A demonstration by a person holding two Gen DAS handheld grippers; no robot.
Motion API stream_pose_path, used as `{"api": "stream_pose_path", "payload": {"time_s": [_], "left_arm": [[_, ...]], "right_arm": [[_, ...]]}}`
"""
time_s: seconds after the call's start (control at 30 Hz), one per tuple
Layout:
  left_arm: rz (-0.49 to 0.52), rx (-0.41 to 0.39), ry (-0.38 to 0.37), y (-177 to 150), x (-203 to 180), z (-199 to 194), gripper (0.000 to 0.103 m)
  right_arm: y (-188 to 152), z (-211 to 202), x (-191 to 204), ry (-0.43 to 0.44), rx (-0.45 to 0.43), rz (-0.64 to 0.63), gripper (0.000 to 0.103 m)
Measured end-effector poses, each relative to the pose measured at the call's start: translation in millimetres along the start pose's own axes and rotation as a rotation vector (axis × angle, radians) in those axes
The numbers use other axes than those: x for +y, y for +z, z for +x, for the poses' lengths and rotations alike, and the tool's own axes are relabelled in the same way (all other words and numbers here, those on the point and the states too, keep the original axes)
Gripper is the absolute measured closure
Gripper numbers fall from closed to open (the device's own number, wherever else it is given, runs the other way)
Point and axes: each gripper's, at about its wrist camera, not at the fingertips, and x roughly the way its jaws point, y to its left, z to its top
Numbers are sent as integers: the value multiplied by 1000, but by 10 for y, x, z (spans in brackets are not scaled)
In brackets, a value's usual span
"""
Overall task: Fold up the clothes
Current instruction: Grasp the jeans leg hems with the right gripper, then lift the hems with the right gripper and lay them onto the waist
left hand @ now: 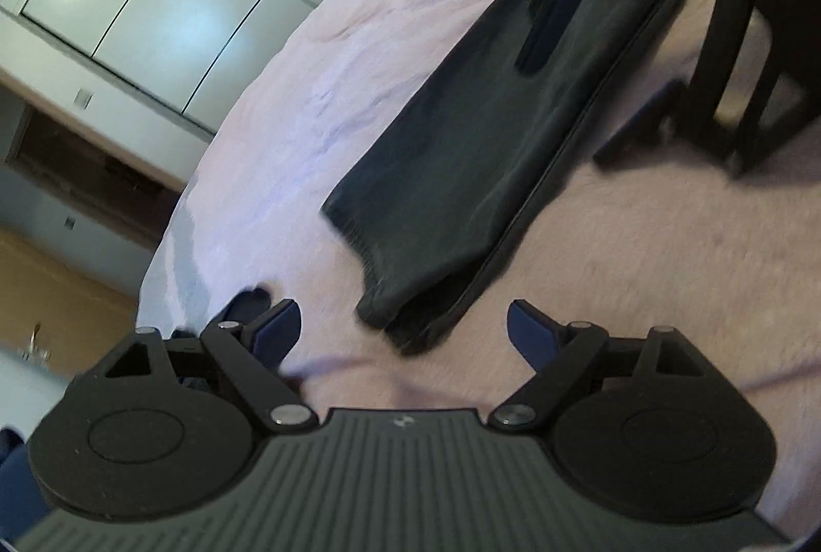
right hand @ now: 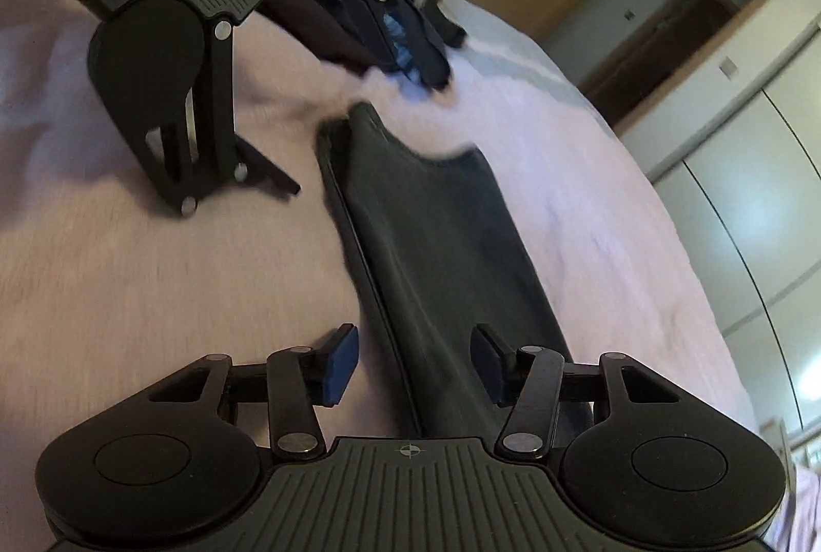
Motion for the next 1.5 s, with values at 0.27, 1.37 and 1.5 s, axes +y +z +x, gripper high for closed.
{"api": "stream_pose_path", "payload": {"time_s": [0.27, 1.37, 1.5], "left_arm": [[4, 12, 62, -176, 169, -73, 16], [226, -307, -117, 1756, -833, -656, 17], [296, -330, -129, 1973, -1002, -568, 17]], "right_arm": [[416, 514, 184, -9, -34, -147, 64], [-3726, -1959, -1525, -293, -264, 1961, 99], [-3818, -2111, -1525, -227, -236, 1979, 99]]}}
